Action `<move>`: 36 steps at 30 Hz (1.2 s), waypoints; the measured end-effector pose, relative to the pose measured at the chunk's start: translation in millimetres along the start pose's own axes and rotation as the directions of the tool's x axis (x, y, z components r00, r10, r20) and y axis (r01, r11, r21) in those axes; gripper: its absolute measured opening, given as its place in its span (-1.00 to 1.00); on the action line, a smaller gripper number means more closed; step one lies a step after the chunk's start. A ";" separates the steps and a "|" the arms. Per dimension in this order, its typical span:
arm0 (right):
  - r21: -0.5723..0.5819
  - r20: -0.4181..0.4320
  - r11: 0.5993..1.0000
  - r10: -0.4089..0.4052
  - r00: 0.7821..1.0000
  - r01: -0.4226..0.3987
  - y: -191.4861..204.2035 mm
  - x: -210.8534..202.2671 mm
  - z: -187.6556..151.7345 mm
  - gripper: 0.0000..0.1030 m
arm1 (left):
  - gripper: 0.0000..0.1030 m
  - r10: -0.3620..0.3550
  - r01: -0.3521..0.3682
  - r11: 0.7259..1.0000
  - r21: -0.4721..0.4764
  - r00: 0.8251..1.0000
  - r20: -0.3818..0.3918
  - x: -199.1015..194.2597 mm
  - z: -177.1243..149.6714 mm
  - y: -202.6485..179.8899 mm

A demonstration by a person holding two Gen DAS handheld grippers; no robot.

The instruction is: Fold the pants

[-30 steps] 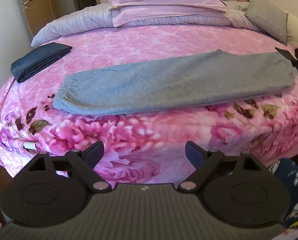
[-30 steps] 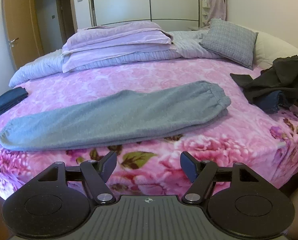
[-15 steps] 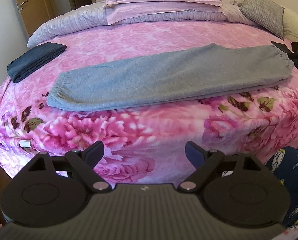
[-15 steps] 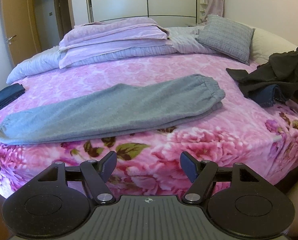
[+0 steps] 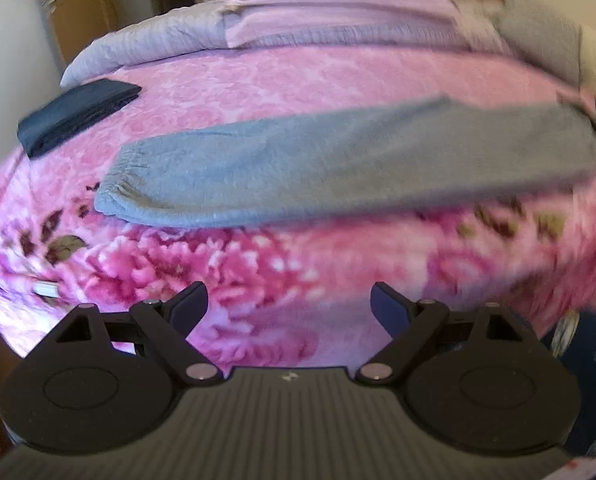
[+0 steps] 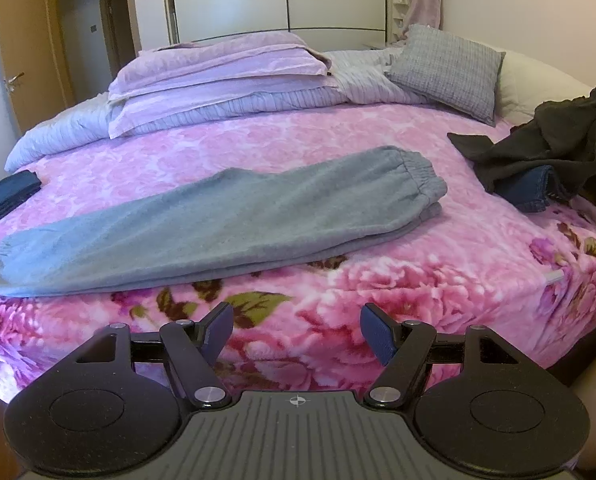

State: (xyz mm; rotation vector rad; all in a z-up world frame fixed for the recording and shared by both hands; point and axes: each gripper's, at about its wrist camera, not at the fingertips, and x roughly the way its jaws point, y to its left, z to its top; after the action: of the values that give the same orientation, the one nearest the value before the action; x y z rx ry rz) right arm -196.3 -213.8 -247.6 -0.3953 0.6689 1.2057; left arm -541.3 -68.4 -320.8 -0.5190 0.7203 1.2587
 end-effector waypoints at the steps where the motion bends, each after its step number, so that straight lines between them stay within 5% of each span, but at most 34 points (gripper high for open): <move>1: 0.002 -0.003 1.000 -0.005 1.000 0.005 -0.3 2.7 1.2 0.31 | 0.67 -0.038 0.040 0.996 -0.078 0.999 0.018 7.6 0.9 16.2; 3: 0.008 -0.014 1.000 -0.015 1.000 0.015 -0.4 9.4 3.8 0.31 | 0.64 -0.098 0.110 0.962 -0.251 0.993 0.059 24.6 -0.6 53.5; 7: 0.007 -0.048 1.000 -0.027 0.998 0.027 -1.2 27.5 10.4 0.31 | 0.46 -0.132 0.183 0.825 -0.534 0.982 0.132 61.8 -7.3 124.8; 9: 0.002 -0.068 0.999 -0.037 0.997 0.038 0.5 39.4 15.5 0.31 | 0.36 -0.121 0.193 0.751 -0.631 0.980 0.156 79.1 -9.0 149.6; 15: -0.022 -0.096 1.000 -0.023 0.995 0.021 6.6 74.1 32.4 0.31 | 0.14 -0.095 0.197 0.585 -0.787 0.980 0.175 124.7 -9.1 189.0; 18: -0.028 -0.106 1.000 -0.015 0.994 0.012 4.9 93.8 41.2 0.31 | 0.13 -0.067 0.207 0.571 -0.794 0.976 0.207 130.7 -7.4 193.7; 25: 0.003 -0.106 1.000 0.001 0.994 -0.001 -12.9 130.5 64.5 0.31 | 0.12 0.023 0.256 0.463 -0.848 0.953 0.301 144.1 -16.6 191.5; 27: 0.021 -0.102 1.000 0.004 0.995 -0.002 -19.7 137.2 68.7 0.31 | -0.21 0.059 0.242 0.436 -0.867 0.953 0.296 146.0 -17.1 191.0; 29: 0.040 -0.101 0.999 0.005 0.995 -0.001 -27.1 142.1 70.5 0.31 | -0.82 0.100 0.166 0.460 -0.872 0.966 0.237 148.5 -11.2 189.9; 31: 0.062 -0.101 0.998 -0.001 0.995 0.008 -37.1 146.1 70.7 0.31 | -0.82 0.134 0.077 0.556 -0.827 0.974 0.181 146.7 3.2 183.3; 34: 0.095 -0.095 0.995 -0.018 0.995 0.027 -54.0 148.3 69.8 0.31 | -0.83 0.239 -0.101 0.800 -0.591 0.958 0.159 134.5 43.8 146.0; 36: 0.123 -0.090 0.991 -0.035 0.995 0.047 -66.8 148.0 68.5 0.31 | -0.85 0.284 -0.199 0.916 -0.347 0.935 0.214 124.1 73.2 108.2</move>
State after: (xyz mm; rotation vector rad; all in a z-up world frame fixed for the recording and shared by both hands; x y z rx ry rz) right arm -85.5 -86.8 -298.8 -0.3564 0.8045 1.1058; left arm -614.1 92.0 -358.7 -0.5242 0.3631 1.6596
